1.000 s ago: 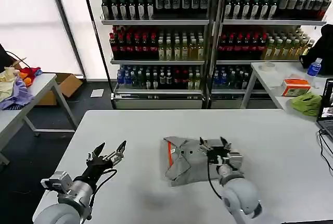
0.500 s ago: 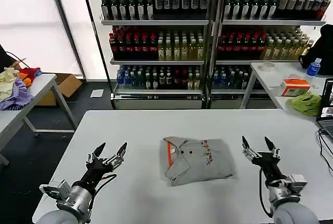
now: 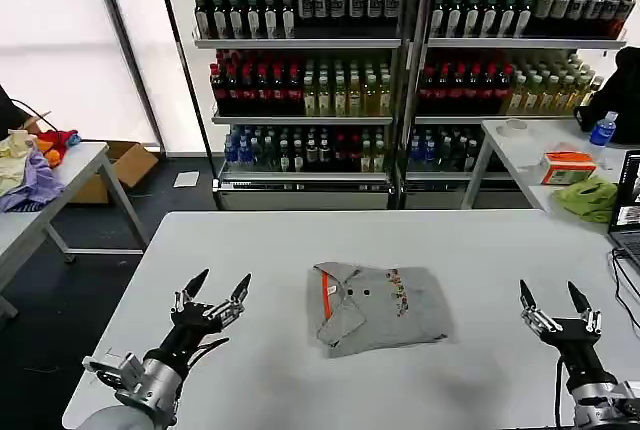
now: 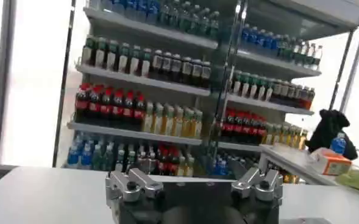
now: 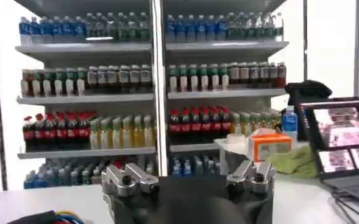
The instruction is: Fold and organize the clothes.
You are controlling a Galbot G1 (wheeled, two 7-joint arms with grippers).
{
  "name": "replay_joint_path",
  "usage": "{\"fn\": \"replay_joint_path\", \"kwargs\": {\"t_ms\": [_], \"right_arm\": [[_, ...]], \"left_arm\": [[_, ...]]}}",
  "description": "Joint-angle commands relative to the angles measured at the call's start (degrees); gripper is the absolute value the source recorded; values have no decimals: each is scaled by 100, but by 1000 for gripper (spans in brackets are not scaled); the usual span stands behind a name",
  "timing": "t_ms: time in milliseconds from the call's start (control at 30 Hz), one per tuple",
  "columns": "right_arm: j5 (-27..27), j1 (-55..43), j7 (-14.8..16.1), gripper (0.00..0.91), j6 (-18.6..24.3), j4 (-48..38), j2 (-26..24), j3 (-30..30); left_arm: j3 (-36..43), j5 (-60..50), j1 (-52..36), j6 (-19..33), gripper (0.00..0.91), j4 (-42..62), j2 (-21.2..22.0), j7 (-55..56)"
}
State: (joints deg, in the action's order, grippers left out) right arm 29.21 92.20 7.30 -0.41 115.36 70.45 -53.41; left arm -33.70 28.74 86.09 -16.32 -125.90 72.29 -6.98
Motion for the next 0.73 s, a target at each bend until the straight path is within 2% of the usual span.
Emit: {"fn": "replay_joint_path", "kwargs": {"t_ms": [33, 733], "right_arm": [[-20, 361, 351, 907, 299, -307, 3, -387], [179, 345, 335, 907, 219, -242, -20, -257]], "left_arm": [[15, -394, 44, 231, 907, 110, 108, -362], [-119, -377, 202, 238, 907, -17, 106, -424]]}}
